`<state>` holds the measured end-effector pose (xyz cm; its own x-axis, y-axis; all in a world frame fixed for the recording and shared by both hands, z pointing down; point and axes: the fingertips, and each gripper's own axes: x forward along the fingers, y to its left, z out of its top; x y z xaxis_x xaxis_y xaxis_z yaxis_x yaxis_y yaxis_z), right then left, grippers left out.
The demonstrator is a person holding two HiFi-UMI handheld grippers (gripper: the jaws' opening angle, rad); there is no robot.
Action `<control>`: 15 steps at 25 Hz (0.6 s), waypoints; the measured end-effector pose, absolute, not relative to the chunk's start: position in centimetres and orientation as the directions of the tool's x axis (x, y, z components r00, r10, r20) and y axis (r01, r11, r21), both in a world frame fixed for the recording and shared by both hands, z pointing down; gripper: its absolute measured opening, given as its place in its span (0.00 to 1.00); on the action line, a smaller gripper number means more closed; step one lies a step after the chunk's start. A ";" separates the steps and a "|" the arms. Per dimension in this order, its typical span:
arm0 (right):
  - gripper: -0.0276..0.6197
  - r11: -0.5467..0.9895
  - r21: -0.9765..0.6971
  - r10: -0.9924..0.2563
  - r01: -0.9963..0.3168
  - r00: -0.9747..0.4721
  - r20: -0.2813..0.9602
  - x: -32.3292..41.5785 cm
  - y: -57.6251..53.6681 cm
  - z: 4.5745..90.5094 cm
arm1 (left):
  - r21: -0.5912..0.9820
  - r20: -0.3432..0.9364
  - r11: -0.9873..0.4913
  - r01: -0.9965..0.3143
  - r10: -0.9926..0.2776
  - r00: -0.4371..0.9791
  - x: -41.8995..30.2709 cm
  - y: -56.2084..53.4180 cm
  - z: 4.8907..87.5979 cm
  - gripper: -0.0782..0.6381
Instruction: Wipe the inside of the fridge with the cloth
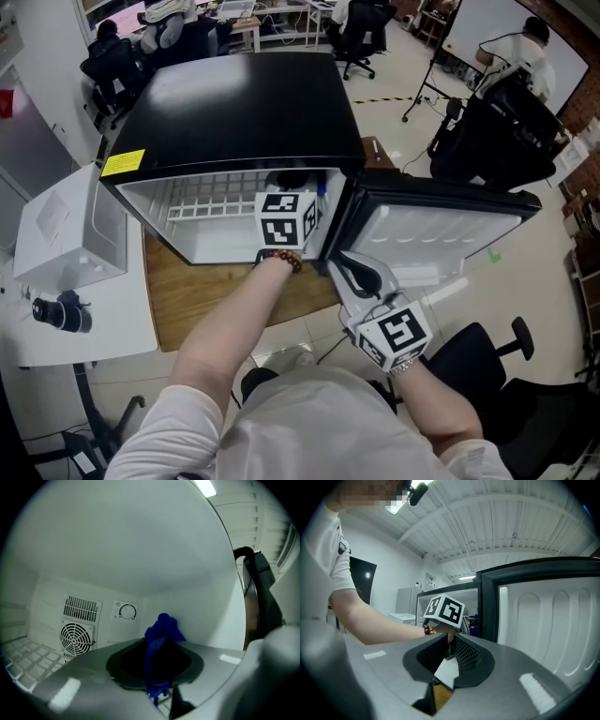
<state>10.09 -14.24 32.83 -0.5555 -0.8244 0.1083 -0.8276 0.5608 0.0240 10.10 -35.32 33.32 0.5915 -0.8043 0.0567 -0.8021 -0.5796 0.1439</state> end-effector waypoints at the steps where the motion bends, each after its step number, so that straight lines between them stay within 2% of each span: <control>1: 0.11 0.563 0.024 -0.823 -0.826 -0.557 0.107 10.1 -14.3 32.7 | 0.142 0.060 -0.573 -0.807 -0.809 0.585 10.1 -35.6 33.5 0.22; 15: 0.11 0.582 0.018 -0.809 -0.813 -0.576 0.120 10.3 -14.5 33.3 | 0.080 0.096 -0.521 -0.850 -0.845 0.527 10.5 -39.0 34.2 0.22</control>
<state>10.33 -14.46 33.31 -0.5759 -0.8086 0.1205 -0.8131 0.5818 0.0184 10.51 -39.02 34.18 0.5268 -0.8446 0.0958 -0.8498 -0.5211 0.0796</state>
